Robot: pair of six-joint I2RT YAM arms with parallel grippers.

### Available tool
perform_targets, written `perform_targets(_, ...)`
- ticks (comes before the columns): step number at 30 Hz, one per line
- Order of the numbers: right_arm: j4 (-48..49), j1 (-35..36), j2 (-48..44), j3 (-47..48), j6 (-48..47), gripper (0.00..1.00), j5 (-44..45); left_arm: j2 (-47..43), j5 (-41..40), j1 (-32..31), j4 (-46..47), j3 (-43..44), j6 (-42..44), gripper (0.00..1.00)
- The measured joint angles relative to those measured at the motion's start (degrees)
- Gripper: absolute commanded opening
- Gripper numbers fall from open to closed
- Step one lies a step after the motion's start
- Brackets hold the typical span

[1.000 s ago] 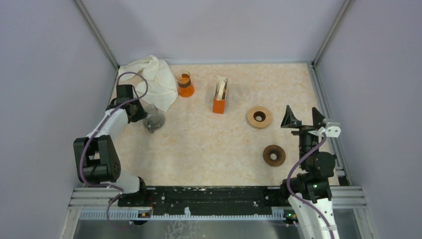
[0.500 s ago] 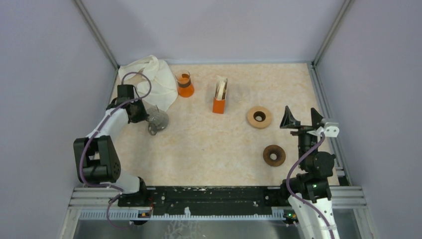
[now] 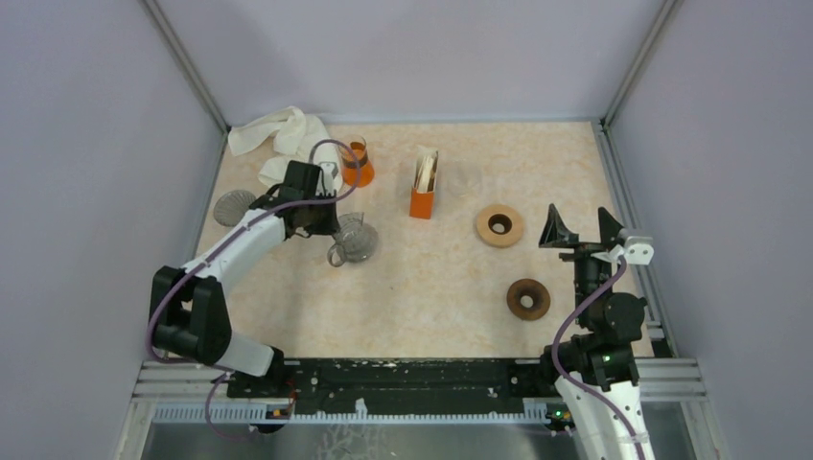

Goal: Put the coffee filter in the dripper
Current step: Pick up the coffee server from the center of the board, then place the coffee server at the center of the board.

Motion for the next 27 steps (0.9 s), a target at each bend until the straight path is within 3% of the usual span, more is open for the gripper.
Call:
perform_targets(17, 0.02, 0.0, 0.04, 0.0, 0.0, 0.99, -0.96, 0.0, -0.48, -19.82, 2.58, 1.81, 12.98, 0.0)
perform_targets(27, 0.0, 0.02, 0.11, 0.0, 0.0, 0.99, -1.2, 4.24, -0.44, -26.91, 4.66, 1.9, 19.89, 0.0)
